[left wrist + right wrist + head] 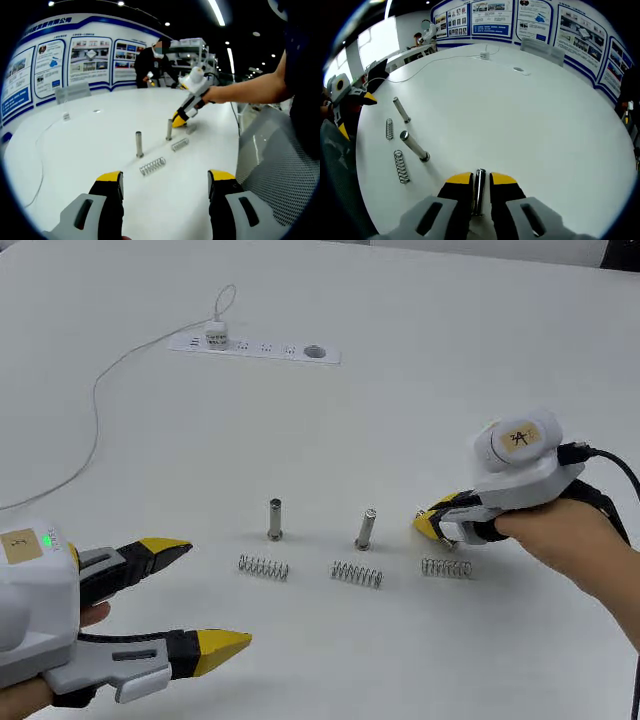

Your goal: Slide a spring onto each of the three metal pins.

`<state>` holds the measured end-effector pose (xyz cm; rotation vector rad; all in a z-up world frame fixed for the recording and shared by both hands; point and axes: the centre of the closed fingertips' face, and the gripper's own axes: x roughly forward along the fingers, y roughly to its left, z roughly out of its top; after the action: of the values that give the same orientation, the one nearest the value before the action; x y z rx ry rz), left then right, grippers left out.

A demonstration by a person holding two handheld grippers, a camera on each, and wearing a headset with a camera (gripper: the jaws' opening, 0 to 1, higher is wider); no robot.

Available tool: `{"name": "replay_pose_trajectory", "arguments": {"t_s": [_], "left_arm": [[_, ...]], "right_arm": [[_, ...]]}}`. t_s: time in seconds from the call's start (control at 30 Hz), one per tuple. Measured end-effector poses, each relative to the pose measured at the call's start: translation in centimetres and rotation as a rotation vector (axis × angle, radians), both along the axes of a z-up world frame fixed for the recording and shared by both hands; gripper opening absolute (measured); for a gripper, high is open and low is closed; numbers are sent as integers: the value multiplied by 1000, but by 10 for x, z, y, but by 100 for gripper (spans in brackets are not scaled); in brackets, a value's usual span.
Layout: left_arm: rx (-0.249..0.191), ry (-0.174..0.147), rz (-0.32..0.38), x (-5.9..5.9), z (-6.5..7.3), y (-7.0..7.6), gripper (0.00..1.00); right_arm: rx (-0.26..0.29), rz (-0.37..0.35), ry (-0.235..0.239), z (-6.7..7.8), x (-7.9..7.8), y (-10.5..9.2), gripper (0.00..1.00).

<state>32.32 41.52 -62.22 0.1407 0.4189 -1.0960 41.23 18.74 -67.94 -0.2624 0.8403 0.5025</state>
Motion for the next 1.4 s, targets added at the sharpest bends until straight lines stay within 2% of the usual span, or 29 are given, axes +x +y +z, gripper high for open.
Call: {"name": "replay_pose_trajectory", "arguments": {"t_s": [0.37, 0.73, 1.13, 1.4], "left_arm": [[0, 2, 2, 0, 0, 0, 70], [-1, -6, 2, 1, 3, 0, 70], [-7, -25, 2, 0, 9, -1, 70], [-10, -38, -1, -1, 13, 0, 70]], "right_arm": [[27, -31, 28, 0, 1, 1, 10], [12, -38, 26, 0, 0, 1, 9], [38, -56, -3, 20, -9, -1, 9], [42, -56, -40, 34, -18, 0, 9]]}}
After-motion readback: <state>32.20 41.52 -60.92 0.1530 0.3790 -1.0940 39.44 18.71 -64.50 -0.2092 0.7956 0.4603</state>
